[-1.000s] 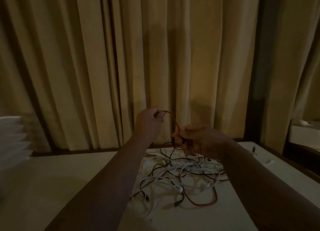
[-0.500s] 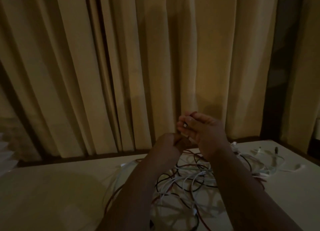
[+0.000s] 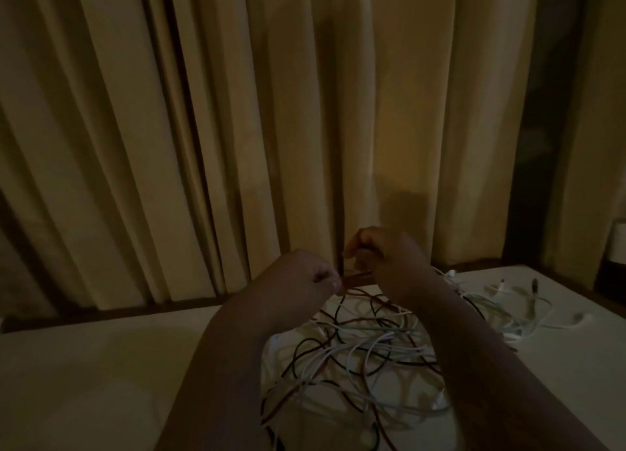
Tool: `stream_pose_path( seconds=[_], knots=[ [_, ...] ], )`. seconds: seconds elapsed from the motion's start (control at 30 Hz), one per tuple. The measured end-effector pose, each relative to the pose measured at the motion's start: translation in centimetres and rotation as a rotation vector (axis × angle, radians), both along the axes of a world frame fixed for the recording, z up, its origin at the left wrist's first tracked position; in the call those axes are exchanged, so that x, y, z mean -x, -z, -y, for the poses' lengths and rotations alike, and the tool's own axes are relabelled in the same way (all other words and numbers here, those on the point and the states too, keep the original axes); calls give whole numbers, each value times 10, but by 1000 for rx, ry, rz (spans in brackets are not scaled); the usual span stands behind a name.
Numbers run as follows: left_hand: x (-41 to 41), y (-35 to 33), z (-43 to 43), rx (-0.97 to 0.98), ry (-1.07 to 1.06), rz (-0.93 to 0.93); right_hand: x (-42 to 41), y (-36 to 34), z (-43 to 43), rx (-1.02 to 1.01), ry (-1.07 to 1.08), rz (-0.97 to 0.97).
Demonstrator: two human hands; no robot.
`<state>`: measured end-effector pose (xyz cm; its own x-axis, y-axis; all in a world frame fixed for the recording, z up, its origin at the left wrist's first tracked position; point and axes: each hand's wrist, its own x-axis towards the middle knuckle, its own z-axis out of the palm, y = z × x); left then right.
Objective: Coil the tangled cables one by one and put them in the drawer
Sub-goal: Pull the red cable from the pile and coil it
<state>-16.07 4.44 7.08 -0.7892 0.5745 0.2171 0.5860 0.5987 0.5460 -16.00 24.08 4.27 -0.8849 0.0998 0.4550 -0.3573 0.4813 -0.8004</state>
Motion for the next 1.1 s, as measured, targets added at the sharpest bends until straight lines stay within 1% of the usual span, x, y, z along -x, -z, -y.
stream_pose_path(
  seconds=[0.13,0.2,0.27,0.3,0.43,0.5,0.6,0.67,0.73,0.8,0.9,0.97,1.1],
  knots=[
    [-11,-5,-7,59,31,-112,1,7,5,14,-31,41],
    [-13,-5,-10,24,29,-188,1,8,6,-41,-68,98],
    [-12,-5,-7,-49,-2,-239,-2,7,7,-100,-108,206],
    [-10,-5,-5,-89,-26,-248,-4,6,6,-60,-153,262],
    [-6,0,-3,-257,-40,-258,-16,4,5,274,-383,380],
    [-6,3,-5,-287,-33,-296,-20,1,6,422,-468,445],
    [-1,9,-8,-313,-38,-336,-24,1,5,549,-557,524],
    [3,15,-9,-334,-45,-352,-26,1,7,607,-599,478],
    [8,21,-9,-331,-72,-357,-24,2,10,664,-555,402],
    [11,27,-11,-326,-90,-321,-21,2,15,756,-549,366],
    [9,30,-17,-351,-80,-213,-18,-1,20,1037,-679,353],
    [6,31,-23,-361,-48,-157,-17,-5,19,1203,-737,312],
    [3,34,-34,-340,29,-103,-20,-14,16,1405,-813,228]
  ],
)
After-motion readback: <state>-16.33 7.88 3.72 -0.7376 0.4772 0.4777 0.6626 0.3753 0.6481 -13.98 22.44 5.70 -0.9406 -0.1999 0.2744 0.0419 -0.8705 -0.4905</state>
